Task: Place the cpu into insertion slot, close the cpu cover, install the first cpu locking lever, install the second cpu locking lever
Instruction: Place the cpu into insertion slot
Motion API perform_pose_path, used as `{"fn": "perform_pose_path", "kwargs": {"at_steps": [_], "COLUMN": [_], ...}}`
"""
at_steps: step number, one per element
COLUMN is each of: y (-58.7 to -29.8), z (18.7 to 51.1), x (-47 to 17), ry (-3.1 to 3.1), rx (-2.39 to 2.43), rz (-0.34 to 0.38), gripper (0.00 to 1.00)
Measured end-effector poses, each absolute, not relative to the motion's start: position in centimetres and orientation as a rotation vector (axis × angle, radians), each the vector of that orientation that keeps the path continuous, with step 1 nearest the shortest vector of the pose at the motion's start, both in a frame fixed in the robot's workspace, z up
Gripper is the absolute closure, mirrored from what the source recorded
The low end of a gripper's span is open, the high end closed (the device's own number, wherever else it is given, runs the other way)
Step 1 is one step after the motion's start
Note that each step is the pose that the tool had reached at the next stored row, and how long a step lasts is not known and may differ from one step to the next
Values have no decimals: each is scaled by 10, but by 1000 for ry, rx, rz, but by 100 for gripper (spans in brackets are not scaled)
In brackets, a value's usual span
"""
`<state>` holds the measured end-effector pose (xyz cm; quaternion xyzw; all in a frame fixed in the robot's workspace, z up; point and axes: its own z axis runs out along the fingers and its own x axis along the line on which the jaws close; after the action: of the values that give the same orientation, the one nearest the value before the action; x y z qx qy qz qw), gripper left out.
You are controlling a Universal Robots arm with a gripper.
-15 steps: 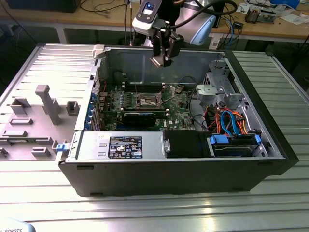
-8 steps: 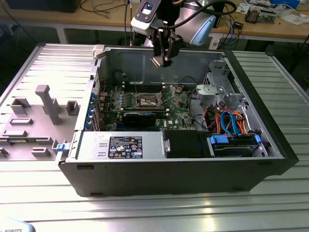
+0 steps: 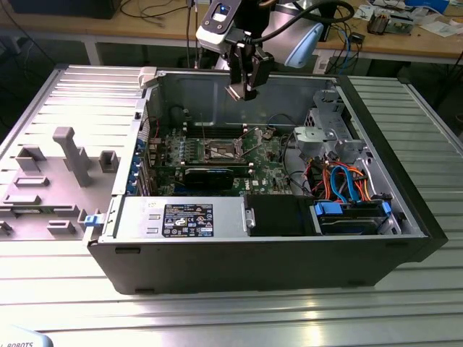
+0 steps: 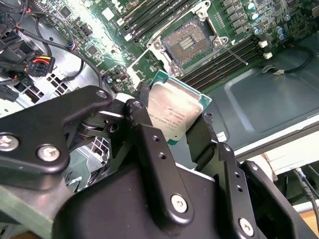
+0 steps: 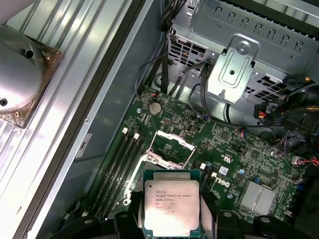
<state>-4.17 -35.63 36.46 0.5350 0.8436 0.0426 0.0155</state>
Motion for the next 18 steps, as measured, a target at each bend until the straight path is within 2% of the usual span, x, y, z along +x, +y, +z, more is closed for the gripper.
{"fn": "perform_pose_path", "kwargs": {"at_steps": [18], "y": [-356], "z": [358], "x": [-43], "ry": [2507], "rx": [1829], "rz": [128], "gripper": [46]}}
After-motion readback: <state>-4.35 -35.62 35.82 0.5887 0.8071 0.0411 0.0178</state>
